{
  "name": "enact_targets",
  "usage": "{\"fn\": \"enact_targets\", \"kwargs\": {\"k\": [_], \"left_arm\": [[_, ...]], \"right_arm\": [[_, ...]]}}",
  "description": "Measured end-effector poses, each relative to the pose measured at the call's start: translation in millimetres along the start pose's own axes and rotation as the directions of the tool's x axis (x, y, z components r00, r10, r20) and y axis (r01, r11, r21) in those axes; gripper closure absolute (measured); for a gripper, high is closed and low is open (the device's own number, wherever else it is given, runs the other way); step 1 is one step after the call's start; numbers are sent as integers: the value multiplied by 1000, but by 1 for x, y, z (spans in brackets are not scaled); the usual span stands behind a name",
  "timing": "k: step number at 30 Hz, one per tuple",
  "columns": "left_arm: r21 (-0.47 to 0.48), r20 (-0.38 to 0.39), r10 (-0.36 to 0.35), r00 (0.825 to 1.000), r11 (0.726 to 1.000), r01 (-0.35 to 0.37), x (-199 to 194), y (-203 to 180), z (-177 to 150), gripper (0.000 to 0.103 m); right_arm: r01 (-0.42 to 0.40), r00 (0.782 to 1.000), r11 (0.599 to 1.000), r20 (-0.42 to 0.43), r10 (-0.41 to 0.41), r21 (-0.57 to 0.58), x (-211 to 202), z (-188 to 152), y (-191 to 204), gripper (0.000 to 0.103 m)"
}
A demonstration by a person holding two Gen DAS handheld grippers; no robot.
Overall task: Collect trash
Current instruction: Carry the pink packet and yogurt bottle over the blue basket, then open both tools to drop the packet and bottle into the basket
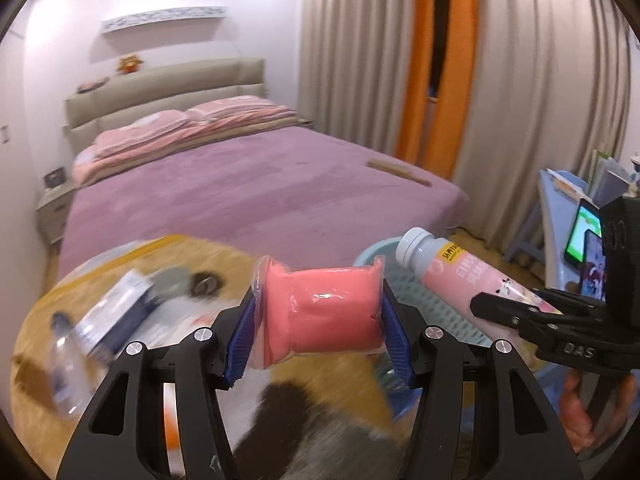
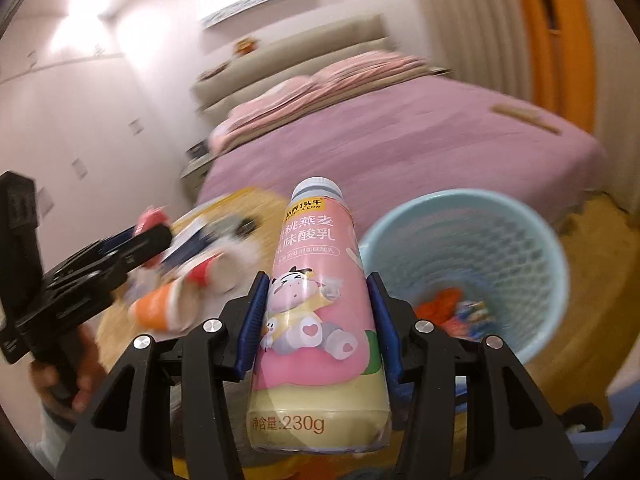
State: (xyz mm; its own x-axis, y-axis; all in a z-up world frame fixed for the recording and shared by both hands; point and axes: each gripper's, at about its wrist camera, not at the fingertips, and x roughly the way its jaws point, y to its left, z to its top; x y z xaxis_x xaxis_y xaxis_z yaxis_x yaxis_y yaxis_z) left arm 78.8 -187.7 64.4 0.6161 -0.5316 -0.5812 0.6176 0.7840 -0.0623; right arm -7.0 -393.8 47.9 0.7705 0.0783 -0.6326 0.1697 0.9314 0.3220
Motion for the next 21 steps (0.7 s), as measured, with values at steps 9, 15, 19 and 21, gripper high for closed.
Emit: {"fn": "enact_targets", "kwargs": {"k": [9, 15, 19, 21], "left_arm": [[-5, -100, -101, 990, 995, 101, 86, -38, 17, 49], [-33, -174, -123, 977, 992, 120, 129, -50, 9, 49], [-21, -213, -124, 969, 992, 122, 147, -56, 0, 49], [-17, -223, -123, 967, 992, 122, 151, -57, -2, 48]], "right_arm": [[160, 987, 978, -3, -161, 132, 25, 10, -64, 57], [212, 977, 960, -46, -207, 181, 41, 8, -89, 57], [227, 974, 954, -76, -216, 197, 56, 5, -94, 57], [232, 972, 951, -88, -219, 204, 61, 2, -98, 57]]}}
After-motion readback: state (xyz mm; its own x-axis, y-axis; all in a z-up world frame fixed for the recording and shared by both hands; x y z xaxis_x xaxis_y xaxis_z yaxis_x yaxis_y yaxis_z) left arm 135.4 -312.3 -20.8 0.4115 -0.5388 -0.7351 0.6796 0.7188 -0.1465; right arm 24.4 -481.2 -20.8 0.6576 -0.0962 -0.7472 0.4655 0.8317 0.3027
